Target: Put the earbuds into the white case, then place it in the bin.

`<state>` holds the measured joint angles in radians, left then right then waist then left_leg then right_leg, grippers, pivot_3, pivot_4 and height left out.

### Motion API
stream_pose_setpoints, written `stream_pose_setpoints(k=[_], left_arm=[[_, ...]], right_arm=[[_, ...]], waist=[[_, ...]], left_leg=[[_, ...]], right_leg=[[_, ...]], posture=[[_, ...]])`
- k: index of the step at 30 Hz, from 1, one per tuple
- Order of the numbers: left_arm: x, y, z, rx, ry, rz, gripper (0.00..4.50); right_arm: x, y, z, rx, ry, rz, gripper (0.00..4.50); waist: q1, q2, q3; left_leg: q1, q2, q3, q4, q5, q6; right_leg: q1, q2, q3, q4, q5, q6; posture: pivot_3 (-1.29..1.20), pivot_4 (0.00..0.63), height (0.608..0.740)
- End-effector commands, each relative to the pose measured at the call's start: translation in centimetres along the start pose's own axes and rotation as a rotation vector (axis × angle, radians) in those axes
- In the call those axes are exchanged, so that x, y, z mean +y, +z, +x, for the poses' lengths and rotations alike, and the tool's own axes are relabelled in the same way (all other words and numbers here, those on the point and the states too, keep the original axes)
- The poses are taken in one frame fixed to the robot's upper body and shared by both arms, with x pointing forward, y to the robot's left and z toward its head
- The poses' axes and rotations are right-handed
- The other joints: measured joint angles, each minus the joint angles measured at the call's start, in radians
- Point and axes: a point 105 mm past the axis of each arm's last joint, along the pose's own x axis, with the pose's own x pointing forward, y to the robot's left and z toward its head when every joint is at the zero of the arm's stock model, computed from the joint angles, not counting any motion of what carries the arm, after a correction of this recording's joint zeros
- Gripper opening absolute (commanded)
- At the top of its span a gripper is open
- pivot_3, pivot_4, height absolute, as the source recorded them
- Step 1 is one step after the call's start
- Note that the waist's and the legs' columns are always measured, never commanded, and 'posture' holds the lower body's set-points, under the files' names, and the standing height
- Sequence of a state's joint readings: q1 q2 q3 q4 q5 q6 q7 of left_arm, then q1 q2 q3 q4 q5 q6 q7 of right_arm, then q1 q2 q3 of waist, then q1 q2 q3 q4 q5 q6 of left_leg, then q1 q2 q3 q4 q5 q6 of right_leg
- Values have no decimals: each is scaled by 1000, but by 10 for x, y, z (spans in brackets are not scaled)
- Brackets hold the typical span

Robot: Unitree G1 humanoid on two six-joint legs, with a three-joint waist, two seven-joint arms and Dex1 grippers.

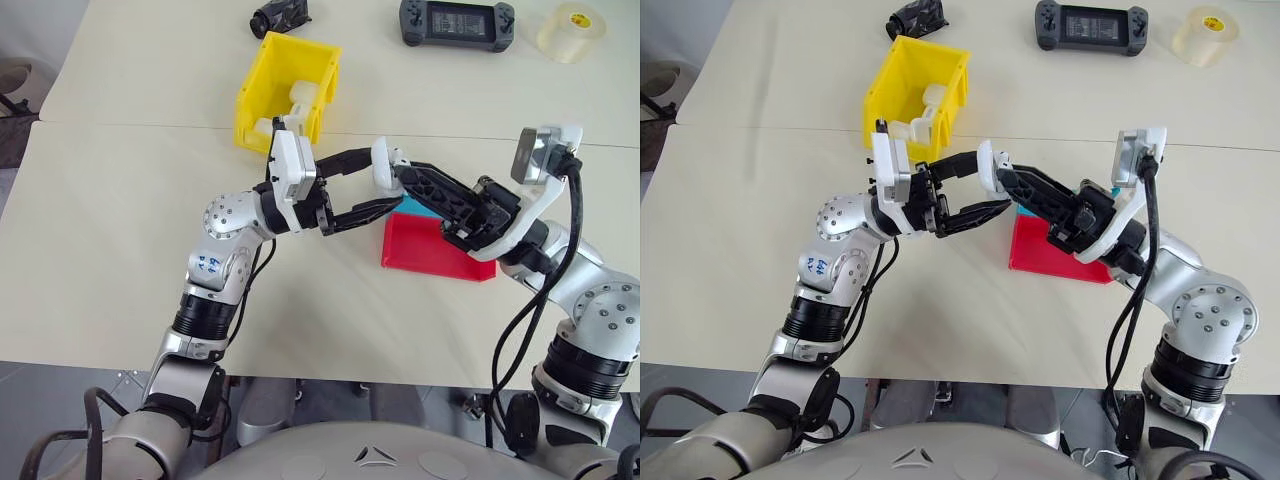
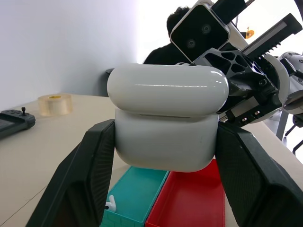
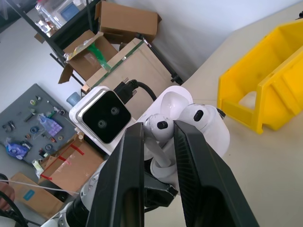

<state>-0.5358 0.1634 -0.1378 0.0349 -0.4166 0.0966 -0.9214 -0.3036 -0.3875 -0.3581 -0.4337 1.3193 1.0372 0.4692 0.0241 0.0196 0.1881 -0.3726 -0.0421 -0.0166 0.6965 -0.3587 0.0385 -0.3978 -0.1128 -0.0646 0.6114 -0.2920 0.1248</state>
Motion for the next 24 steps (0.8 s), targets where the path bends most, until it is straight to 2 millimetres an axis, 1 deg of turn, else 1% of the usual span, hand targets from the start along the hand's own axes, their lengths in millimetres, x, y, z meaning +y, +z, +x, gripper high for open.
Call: stream_pose_setpoints(k=[1,3,5,6,8,10,14,16,17,20,22,24], left_arm=[[2,23,2,-93,6,29,2784],[1,24,2,-99,3,26,2784],[-1,25,3,-106,-9,21,2784],[-2,26,3,-112,-18,16,2784],[-3,27,3,-115,-27,12,2784],[-4,27,4,-121,-37,7,2784],[-8,28,3,-128,-61,-4,2784],[-8,25,-1,-114,-60,-5,2784],[-8,24,-3,-108,-60,-6,2784],[-6,16,-17,-52,-52,19,2784],[-6,12,-22,-19,-51,38,2784],[-9,6,-27,25,-77,72,2784]], right_arm=[[3,-12,-3,50,1,-14,538],[1,-18,-4,72,-13,-16,538],[6,-24,-5,101,13,0,538],[8,-26,-5,108,26,2,1254],[12,-27,-5,120,47,-5,1795],[11,-26,-5,120,36,-36,2454],[8,-19,-9,113,17,-92,3772],[4,-12,-16,124,-13,-134,4429],[2,-9,-20,128,-26,-147,4429],[-5,3,-39,181,-82,-214,4429],[-6,8,-46,205,-96,-244,4429],[-7,14,-50,215,-109,-270,4039]], waist=[[0,0,0],[0,0,0],[0,0,0],[0,0,0],[0,0,0],[0,0,0],[1,0,0],[1,0,0],[1,0,0],[1,0,0],[1,0,0],[2,0,0]], left_leg=[[0,0,0,0,0,0],[0,0,0,0,0,0],[0,0,0,0,0,0],[0,0,0,0,0,0],[0,1,0,0,0,0],[0,1,0,0,0,0],[0,0,0,0,0,0],[0,0,0,0,0,0],[0,0,0,0,0,0],[0,1,0,0,0,0],[0,1,0,0,0,0],[0,1,0,0,0,0]], right_leg=[[0,0,0,0,0,0],[0,0,0,0,0,0],[0,0,0,0,0,0],[0,0,0,0,0,0],[0,0,0,-1,0,0],[0,-1,0,-1,0,0],[0,-1,0,-1,0,0],[0,-1,0,-2,0,0],[0,0,0,-2,0,0],[0,0,0,-2,0,0],[1,-1,0,-2,0,0],[1,-1,0,-3,0,0]], posture=[[0,150,740],[0,150,740],[0,150,740],[0,150,740],[0,150,740],[0,150,740],[0,150,740],[0,150,740],[0,150,740],[0,150,740],[0,150,740],[0,150,740]])
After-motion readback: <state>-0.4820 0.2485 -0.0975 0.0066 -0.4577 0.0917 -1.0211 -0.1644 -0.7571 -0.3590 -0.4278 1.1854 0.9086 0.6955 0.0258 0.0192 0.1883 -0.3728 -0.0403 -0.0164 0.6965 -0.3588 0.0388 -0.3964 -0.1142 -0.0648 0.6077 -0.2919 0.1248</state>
